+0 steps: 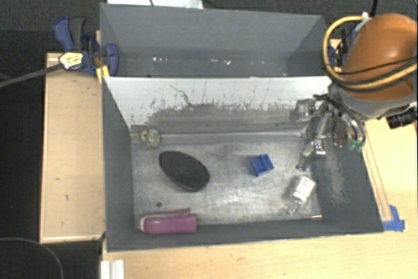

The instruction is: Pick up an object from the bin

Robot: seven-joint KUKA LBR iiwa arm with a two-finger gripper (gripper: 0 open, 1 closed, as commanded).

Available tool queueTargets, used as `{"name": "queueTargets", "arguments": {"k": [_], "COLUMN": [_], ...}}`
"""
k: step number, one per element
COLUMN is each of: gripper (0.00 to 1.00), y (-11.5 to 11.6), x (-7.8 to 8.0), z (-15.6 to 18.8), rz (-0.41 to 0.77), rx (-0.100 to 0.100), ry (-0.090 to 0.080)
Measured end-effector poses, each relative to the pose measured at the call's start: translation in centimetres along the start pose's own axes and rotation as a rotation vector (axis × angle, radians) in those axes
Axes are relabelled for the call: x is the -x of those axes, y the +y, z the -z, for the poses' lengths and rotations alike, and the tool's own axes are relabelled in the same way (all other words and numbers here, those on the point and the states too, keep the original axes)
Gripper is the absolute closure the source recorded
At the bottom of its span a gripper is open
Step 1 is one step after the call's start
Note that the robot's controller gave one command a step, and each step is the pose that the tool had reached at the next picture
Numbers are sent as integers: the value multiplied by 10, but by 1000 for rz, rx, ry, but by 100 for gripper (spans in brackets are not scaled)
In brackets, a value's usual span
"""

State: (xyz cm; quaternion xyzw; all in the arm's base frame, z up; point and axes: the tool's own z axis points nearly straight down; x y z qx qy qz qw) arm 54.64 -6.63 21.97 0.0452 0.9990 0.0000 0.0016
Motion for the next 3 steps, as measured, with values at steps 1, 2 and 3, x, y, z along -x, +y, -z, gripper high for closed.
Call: {"name": "queueTargets", "arguments": {"k": [1,2,3], "gripper": [0,100,100], "y": [25,25,37], "x": [7,7,-5], "z": [-151,-147,-3], "rz": [147,146,275], "rx": [1,0,0], "ry": [2,2,-7]}}
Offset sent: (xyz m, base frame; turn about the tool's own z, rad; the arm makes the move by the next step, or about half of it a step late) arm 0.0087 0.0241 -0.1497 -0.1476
